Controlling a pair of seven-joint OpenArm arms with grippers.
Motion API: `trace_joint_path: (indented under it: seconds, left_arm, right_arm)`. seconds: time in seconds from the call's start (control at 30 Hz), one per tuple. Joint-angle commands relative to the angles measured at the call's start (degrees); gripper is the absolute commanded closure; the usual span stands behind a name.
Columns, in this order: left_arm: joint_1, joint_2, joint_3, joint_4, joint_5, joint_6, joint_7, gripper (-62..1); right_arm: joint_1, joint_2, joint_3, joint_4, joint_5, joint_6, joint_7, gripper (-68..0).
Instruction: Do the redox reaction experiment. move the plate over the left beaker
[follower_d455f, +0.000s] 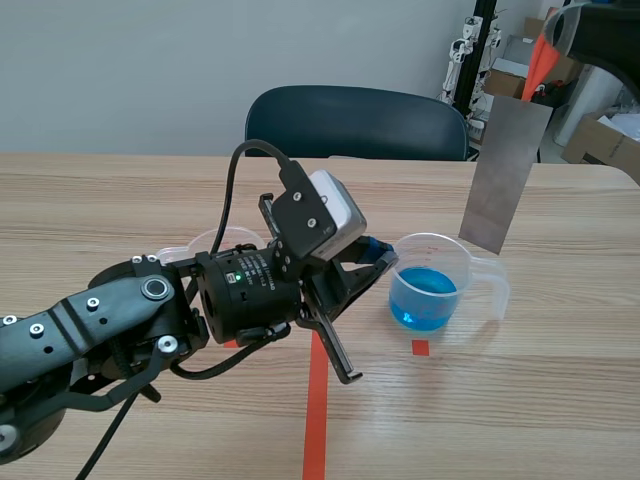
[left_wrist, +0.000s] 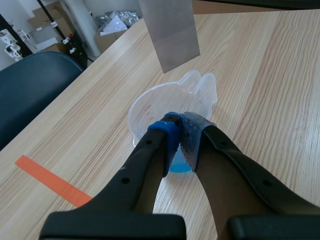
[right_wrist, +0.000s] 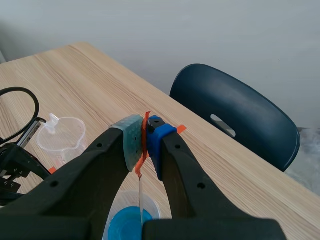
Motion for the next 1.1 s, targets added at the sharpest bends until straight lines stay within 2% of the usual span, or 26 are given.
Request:
trace_joint_path:
  seconds: [0.0, 0.83, 1.07]
  left_arm:
    - [-0.3, 0.3, -0.3, 0.9, -0.5, 0.2, -0.8, -2.7]
    - [-0.3, 0.1, -0.3, 0.9, -0.5, 0.1, -0.8, -2.7]
    - [-0.1, -2.2, -0.3, 1.9, -0.8, 0.1, -1.1, -2.7]
  right_arm:
    - [0.7, 0.8, 1.4, 0.4, 0.7, 0.0, 1.2, -0.4]
    - [0.7, 0.8, 1.4, 0.4, 0.7, 0.0, 1.0, -0.4]
    - [0.7, 0.8, 1.4, 0.4, 0.7, 0.0, 1.0, -0.4]
